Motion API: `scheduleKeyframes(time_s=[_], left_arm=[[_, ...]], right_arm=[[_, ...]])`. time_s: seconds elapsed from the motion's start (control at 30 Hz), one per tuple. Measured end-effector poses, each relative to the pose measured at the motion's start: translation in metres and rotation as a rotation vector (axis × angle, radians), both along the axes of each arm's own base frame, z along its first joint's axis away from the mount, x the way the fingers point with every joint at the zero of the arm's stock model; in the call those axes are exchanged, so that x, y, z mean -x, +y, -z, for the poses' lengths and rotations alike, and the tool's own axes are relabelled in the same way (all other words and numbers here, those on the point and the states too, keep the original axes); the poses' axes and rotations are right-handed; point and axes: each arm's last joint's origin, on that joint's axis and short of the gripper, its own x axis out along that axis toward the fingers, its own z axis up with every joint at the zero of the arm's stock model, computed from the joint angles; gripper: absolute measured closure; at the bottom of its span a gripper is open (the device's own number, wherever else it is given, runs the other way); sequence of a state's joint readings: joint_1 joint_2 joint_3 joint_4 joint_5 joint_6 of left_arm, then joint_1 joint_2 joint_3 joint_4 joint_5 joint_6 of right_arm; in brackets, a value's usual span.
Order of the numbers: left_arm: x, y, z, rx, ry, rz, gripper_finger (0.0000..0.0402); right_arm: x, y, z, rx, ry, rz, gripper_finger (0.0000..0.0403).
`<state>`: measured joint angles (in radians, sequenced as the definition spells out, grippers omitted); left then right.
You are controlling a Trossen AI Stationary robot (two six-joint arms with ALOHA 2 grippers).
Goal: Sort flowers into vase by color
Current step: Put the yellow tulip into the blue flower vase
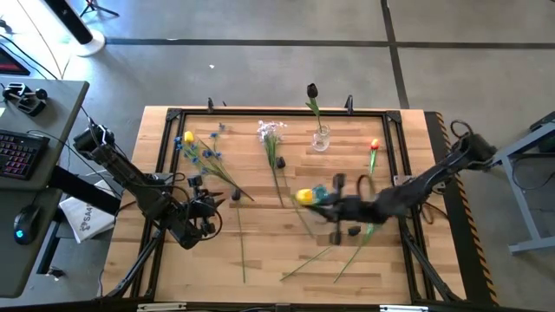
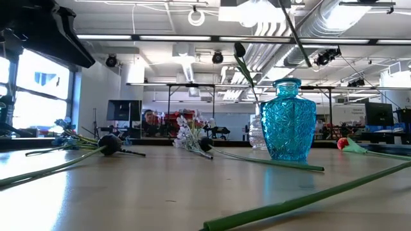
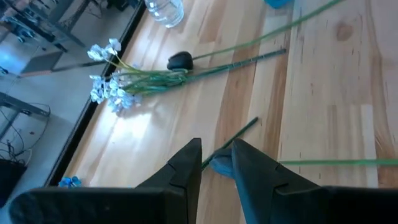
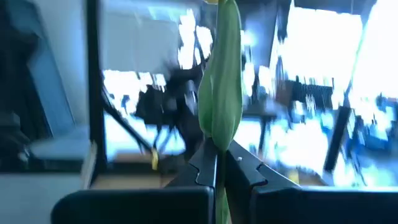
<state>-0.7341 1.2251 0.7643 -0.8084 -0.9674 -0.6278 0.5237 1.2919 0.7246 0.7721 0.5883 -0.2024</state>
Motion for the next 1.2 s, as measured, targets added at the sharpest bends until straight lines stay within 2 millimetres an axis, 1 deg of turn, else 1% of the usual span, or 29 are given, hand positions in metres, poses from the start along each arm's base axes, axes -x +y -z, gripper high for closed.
scheduleKeyframes(time_s=[0.1,0.17,0.27,0.33,0.53,0.67,1.07,1.2], left_arm=[[0.000,0.000,0.000,-0.008,-0.012,-0.003,0.0324],[0.000,0.000,0.000,-0.008,-0.013,-0.003,0.0324],[-0.001,0.000,-0.001,-0.004,-0.018,-0.004,0.0324],[-0.001,-0.001,-0.001,-0.001,-0.023,-0.004,0.0324],[-0.002,-0.001,-0.001,0.001,-0.027,-0.005,0.0324],[-0.002,-0.001,-0.001,-0.005,-0.031,-0.007,0.0324],[-0.002,-0.001,-0.001,-0.005,-0.031,-0.007,0.0324],[-0.002,-0.001,-0.001,-0.004,-0.031,-0.007,0.0324]], right_arm=[[0.027,-0.013,0.000,0.020,-0.156,-0.004,0.0400],[0.040,-0.021,0.002,0.032,-0.231,0.008,0.0400],[0.052,-0.033,0.010,0.052,-0.279,0.045,0.0400],[0.055,-0.040,0.015,0.050,-0.301,0.072,0.0400],[0.052,-0.056,0.025,0.024,-0.281,0.125,0.0400],[0.048,-0.060,0.028,0.029,-0.245,0.145,0.0400],[0.041,-0.066,0.039,-0.039,-0.150,0.145,0.0377],[0.041,-0.066,0.041,-0.056,-0.128,0.152,0.0361]])
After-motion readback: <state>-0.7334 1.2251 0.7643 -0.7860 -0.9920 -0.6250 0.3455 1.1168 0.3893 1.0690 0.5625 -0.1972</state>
